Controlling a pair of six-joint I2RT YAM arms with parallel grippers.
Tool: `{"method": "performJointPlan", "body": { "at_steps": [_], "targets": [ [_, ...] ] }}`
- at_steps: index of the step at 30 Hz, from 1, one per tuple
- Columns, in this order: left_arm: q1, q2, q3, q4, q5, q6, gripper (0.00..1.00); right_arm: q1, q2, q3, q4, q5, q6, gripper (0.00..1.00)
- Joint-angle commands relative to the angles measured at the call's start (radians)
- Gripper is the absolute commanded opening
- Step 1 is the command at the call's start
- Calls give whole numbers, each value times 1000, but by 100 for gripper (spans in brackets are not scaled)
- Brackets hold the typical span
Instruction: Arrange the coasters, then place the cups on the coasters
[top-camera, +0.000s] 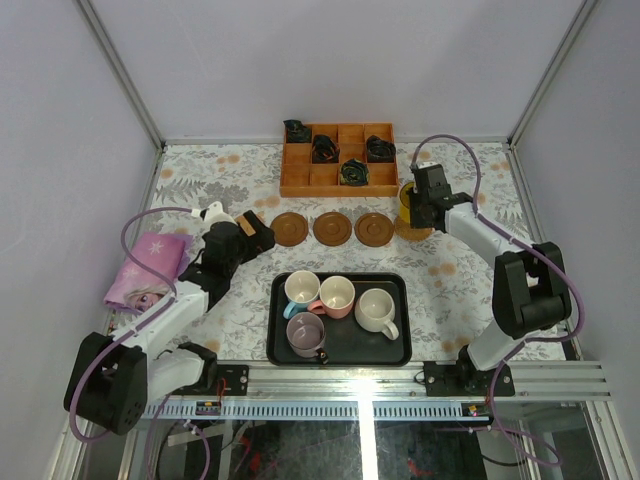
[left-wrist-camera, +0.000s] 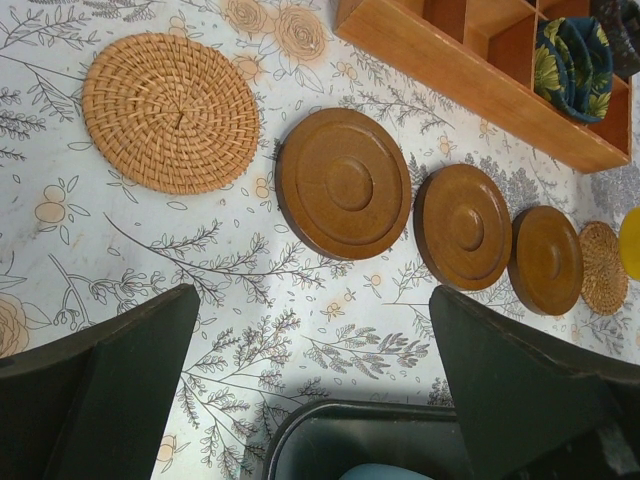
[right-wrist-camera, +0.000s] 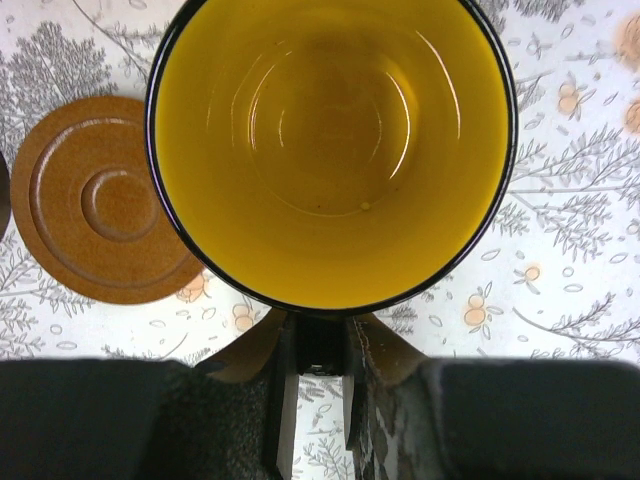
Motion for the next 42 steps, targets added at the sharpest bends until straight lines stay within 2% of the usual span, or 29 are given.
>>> {"method": "performJointPlan", "body": {
  "at_steps": [1,13,40,42],
  "targets": [
    [8,4,33,17,16,-7,100,-25,-110,-15,43,-41,31,0],
    [8,14,31,20,57,-19,100,-29,-76,-20,38,-73,33,0],
    [8,32,32,21,59,-9,100,-36,12,17,45,-33,52,0],
    [8,35,33,23,62,-9,100,-36,14,19,40,-28,56,4]
  ]
}}
